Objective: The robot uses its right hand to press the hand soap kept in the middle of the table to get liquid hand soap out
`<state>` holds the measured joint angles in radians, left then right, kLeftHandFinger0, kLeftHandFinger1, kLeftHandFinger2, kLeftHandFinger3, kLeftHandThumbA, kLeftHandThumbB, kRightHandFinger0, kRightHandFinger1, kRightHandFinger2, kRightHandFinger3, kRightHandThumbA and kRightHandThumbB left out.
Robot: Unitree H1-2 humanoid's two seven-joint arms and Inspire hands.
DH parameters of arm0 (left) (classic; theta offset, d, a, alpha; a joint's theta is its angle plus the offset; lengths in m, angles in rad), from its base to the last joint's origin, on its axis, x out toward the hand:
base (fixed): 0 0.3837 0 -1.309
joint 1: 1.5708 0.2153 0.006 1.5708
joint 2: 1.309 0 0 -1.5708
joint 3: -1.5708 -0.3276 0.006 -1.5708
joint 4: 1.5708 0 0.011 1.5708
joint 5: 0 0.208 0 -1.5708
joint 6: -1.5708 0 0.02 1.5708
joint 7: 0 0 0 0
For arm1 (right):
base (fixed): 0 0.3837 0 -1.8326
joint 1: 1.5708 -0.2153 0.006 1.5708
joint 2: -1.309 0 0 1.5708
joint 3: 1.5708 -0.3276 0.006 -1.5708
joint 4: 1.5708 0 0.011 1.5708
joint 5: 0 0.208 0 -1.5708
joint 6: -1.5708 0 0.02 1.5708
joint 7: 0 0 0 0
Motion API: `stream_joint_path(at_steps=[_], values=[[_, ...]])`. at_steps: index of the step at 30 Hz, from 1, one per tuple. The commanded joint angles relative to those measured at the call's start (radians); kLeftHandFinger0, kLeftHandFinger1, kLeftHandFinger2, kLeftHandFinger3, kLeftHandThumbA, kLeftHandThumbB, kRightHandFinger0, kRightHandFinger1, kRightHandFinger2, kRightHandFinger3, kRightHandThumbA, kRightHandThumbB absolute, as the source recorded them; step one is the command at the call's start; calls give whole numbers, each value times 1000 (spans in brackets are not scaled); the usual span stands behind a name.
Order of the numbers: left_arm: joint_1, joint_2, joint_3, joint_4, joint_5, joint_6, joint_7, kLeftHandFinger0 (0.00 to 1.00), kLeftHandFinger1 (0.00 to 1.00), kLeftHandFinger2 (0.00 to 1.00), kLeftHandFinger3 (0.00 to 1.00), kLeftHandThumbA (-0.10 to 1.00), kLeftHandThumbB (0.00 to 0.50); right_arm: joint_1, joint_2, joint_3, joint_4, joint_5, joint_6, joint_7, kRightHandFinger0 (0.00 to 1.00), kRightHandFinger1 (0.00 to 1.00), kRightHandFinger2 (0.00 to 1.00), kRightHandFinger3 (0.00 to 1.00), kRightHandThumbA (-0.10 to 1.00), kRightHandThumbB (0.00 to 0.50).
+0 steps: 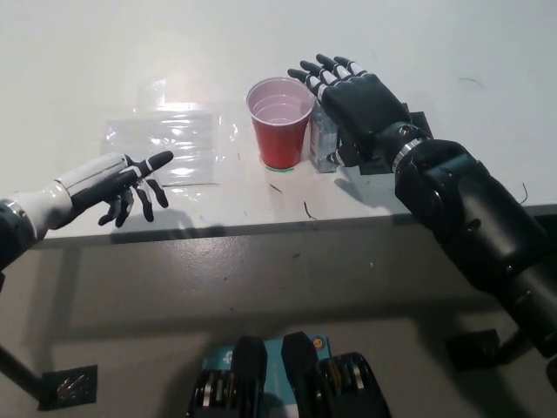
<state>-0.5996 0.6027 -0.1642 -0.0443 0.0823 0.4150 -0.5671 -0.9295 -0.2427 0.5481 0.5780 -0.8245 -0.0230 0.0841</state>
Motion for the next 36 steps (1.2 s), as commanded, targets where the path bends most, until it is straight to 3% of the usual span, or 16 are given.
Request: stream_joint_path(at_steps=[1, 12, 18, 21, 25, 27, 30, 31, 36], values=[[-52, 43, 9, -21, 2, -17, -19, 116, 177, 350, 582, 1000, 182, 71, -15, 33, 76, 6, 18, 96, 1000, 1000, 1000, 1000, 1000, 500], [-72, 41, 21, -13, -8, -23, -21, 112, 181, 357, 588, 1000, 198, 86, -8, 42, 116, 10, 9, 85, 1000, 1000, 1000, 1000, 1000, 500], [-76, 39, 22, -5, -7, -18, -25, 121, 177, 351, 592, 1000, 247, 101, 12, 41, 163, 24, -18, 50, 1000, 1000, 1000, 1000, 1000, 500], [-77, 40, 21, -3, -7, -26, -27, 125, 180, 356, 601, 1000, 208, 105, 20, 47, 179, 27, -28, 45, 1000, 1000, 1000, 1000, 1000, 500], [-77, 38, 23, 1, -11, -27, -27, 111, 168, 342, 590, 1000, 221, 110, 30, 47, 201, 31, -34, 35, 1000, 1000, 1000, 1000, 1000, 500], [-66, 38, 20, -4, -4, -43, -23, 113, 174, 351, 584, 1000, 193, 121, 36, 48, 205, 32, -17, 44, 1000, 1000, 1000, 1000, 1000, 500], [-55, 35, 24, 0, -11, -47, -23, 109, 169, 346, 579, 1000, 202, 132, 36, 51, 191, 34, -11, 56, 1000, 1000, 1000, 1000, 1000, 500], [-53, 34, 21, -3, -11, -25, -25, 127, 182, 345, 587, 1000, 228, 135, 36, 51, 191, 34, -21, 44, 1000, 1000, 1000, 1000, 1000, 500], [-40, 36, 18, -10, -9, -26, -26, 140, 207, 377, 593, 1000, 208, 123, 29, 51, 179, 34, -34, 27, 1000, 1000, 1000, 1000, 1000, 500]])
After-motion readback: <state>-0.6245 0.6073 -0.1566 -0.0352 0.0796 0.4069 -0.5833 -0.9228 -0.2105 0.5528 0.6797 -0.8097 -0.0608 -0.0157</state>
